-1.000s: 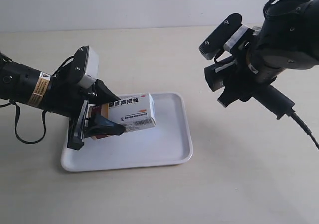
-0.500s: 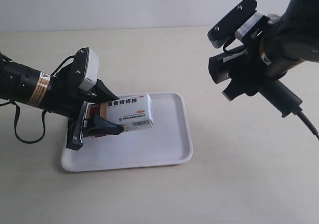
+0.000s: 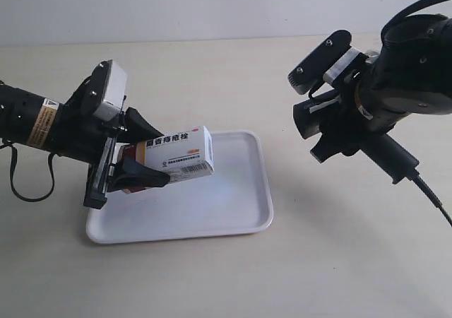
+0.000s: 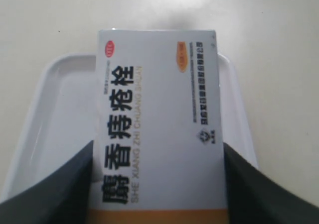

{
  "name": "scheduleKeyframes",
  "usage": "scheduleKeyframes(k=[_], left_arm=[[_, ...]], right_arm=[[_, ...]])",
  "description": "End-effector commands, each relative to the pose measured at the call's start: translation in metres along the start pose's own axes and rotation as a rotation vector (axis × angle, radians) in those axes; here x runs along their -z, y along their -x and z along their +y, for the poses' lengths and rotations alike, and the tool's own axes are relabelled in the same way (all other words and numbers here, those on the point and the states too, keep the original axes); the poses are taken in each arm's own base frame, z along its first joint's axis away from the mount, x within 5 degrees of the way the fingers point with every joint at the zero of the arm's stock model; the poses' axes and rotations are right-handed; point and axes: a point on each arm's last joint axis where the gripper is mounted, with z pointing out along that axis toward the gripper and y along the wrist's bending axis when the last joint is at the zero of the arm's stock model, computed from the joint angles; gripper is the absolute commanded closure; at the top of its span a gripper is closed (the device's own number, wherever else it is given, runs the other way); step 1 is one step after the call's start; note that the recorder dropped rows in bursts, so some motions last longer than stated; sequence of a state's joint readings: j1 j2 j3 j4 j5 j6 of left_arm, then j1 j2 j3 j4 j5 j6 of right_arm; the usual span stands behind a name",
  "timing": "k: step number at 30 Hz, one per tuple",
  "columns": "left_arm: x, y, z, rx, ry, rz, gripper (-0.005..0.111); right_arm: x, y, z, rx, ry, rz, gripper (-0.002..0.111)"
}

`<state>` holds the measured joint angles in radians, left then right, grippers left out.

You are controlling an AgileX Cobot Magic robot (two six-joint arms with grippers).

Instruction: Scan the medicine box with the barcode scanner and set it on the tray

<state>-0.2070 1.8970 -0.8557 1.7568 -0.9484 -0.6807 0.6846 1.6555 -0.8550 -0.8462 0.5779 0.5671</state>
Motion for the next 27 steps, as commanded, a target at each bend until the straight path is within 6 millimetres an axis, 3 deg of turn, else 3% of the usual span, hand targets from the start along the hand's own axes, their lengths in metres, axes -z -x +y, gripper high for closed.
scheduleKeyframes(k=[1, 11, 27], left_arm=[[0.007, 0.000, 0.001, 0.002, -0.003, -0.049, 0.107], [0.012, -0.005, 0.005, 0.000, 0.024, -0.035, 0.107], [0.012, -0.005, 0.005, 0.001, 0.025, -0.035, 0.107]], right_arm=[[0.007, 0.003, -0.003, 0.002, -0.009, -0.036, 0.108], [0.054, 0.001, -0.023, -0.013, -0.018, -0.129, 0.108], [0.057, -0.002, -0.025, 0.042, -0.021, -0.106, 0.108]])
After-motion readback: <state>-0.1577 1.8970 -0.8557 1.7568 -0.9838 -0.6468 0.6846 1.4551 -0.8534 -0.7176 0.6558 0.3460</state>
